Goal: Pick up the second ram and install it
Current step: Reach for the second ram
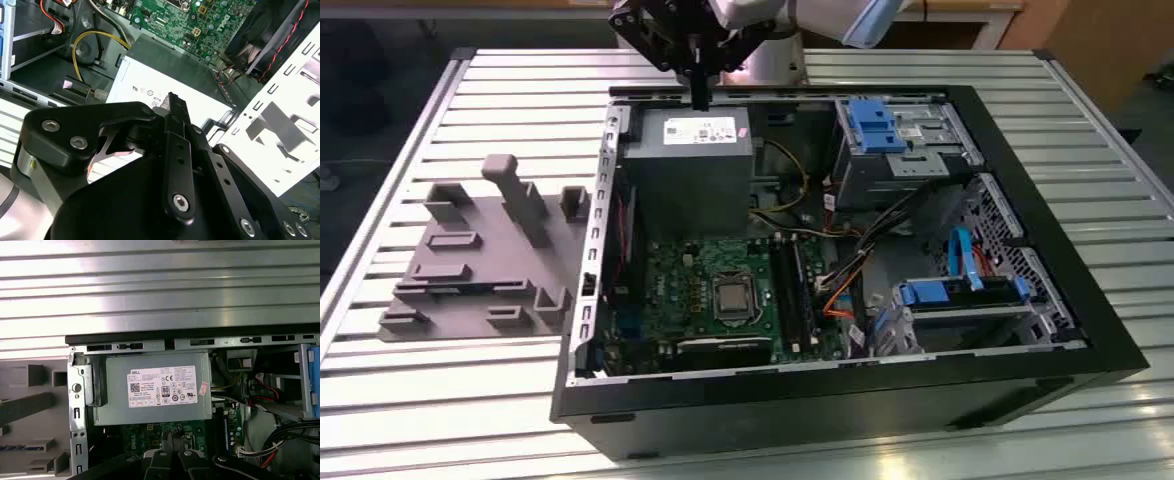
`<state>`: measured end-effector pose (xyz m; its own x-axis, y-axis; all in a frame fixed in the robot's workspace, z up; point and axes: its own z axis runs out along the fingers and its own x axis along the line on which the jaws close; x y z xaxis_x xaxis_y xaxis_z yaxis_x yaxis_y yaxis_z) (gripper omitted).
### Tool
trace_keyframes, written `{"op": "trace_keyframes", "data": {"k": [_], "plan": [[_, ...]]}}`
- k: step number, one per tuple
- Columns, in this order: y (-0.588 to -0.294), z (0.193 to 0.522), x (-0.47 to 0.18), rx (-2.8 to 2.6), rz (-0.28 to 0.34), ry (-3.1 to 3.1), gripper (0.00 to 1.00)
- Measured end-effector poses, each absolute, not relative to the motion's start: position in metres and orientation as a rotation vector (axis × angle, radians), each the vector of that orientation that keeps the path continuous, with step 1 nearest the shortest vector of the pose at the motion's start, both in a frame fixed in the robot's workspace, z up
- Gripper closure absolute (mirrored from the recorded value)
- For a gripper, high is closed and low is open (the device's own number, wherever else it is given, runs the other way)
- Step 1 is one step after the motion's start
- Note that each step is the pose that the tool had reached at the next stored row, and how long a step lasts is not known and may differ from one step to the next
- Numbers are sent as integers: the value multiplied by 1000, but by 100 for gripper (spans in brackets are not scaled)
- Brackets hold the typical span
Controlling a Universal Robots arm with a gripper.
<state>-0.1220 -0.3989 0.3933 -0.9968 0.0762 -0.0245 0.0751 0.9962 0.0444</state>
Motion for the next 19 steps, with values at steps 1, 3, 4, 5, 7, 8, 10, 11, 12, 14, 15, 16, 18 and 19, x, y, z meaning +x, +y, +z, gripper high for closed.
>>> {"op": "trace_keyframes", "data": {"k": [1,3,4,5,7,8,10,11,12,14,15,16,18,19], "plan": [[-399,393,-122,118,68,3112,89],[-399,393,-122,118,68,3112,89],[-399,393,-122,118,68,3113,89],[-399,393,-122,118,68,3112,89],[-399,393,-123,118,67,3113,89],[-399,393,-123,118,68,3112,89],[-399,393,-123,118,68,3112,89],[-399,393,-124,118,68,3112,89],[-399,393,-125,118,68,3112,89],[-399,393,-126,118,68,3113,89],[-399,393,-127,118,68,3112,89],[-399,393,-128,118,68,3112,89],[-399,393,-130,118,68,3112,89],[-399,393,-131,118,68,3112,89]]}}
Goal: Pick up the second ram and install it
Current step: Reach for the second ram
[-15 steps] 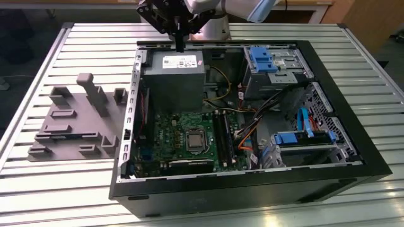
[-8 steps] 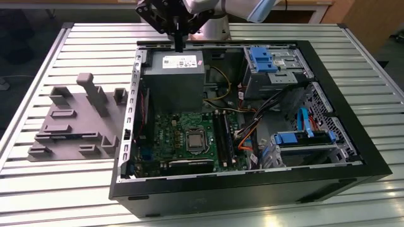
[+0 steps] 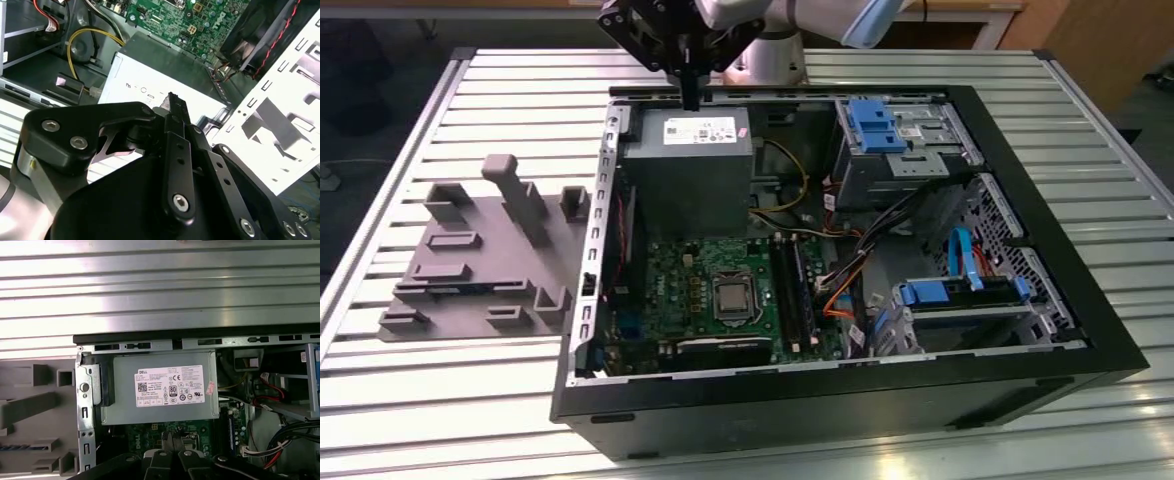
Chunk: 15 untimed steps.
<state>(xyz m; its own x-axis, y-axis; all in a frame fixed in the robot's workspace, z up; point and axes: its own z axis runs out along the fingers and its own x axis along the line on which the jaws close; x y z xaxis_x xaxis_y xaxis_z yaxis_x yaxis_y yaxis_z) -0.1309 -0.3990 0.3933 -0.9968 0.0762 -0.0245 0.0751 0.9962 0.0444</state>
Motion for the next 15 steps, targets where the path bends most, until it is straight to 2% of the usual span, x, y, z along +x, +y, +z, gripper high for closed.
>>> {"op": "trace_keyframes", "data": {"k": [15], "plan": [[-399,393,-142,118,68,3112,89]]}}
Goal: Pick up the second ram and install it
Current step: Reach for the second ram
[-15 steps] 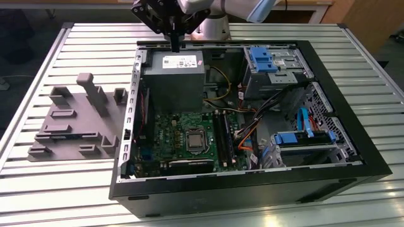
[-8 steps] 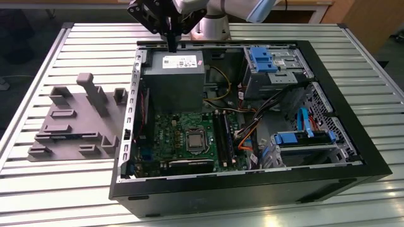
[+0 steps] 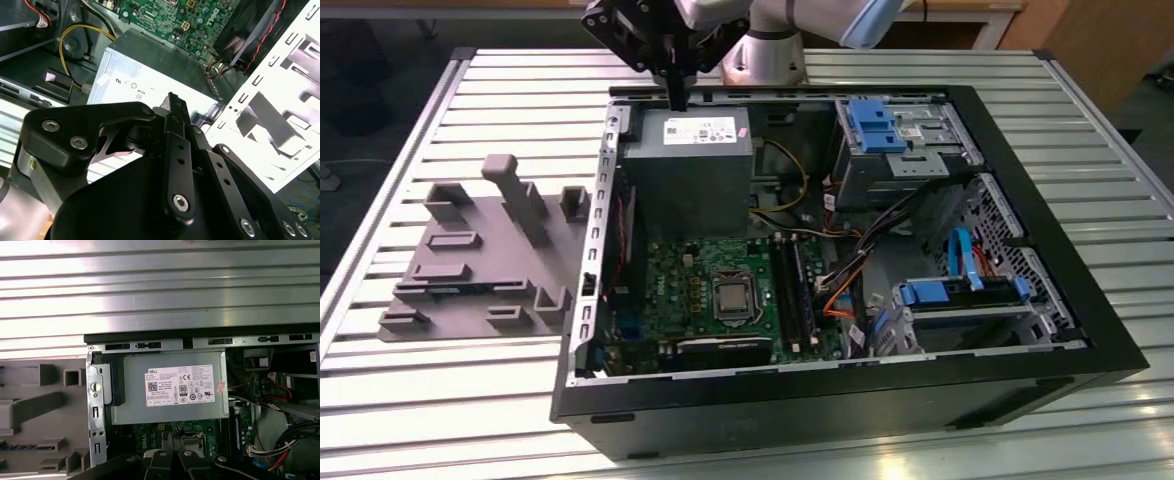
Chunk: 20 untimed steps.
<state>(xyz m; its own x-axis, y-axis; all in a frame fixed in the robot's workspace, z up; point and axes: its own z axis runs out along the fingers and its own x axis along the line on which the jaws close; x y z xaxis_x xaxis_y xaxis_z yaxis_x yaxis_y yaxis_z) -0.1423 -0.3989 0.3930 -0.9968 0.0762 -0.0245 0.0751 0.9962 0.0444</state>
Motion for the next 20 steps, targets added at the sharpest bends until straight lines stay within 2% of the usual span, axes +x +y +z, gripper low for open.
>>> {"op": "trace_keyframes", "data": {"k": [20], "plan": [[-399,392,-152,118,68,3112,89]]}}
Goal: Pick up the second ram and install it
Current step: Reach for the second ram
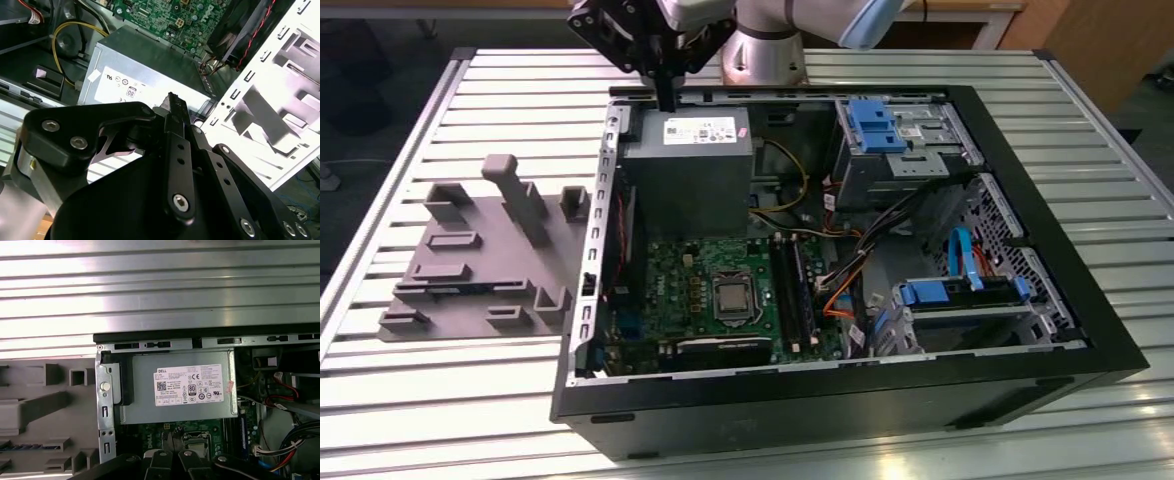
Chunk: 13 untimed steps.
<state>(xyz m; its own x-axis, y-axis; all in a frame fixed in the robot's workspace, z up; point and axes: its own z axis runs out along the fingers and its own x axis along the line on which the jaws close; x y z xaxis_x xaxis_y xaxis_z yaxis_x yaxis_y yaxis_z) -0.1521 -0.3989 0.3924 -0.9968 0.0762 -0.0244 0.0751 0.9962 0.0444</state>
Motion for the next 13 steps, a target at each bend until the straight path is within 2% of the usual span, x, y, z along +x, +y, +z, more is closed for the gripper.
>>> {"op": "trace_keyframes", "data": {"k": [13], "plan": [[-399,392,-157,118,68,3113,89]]}}
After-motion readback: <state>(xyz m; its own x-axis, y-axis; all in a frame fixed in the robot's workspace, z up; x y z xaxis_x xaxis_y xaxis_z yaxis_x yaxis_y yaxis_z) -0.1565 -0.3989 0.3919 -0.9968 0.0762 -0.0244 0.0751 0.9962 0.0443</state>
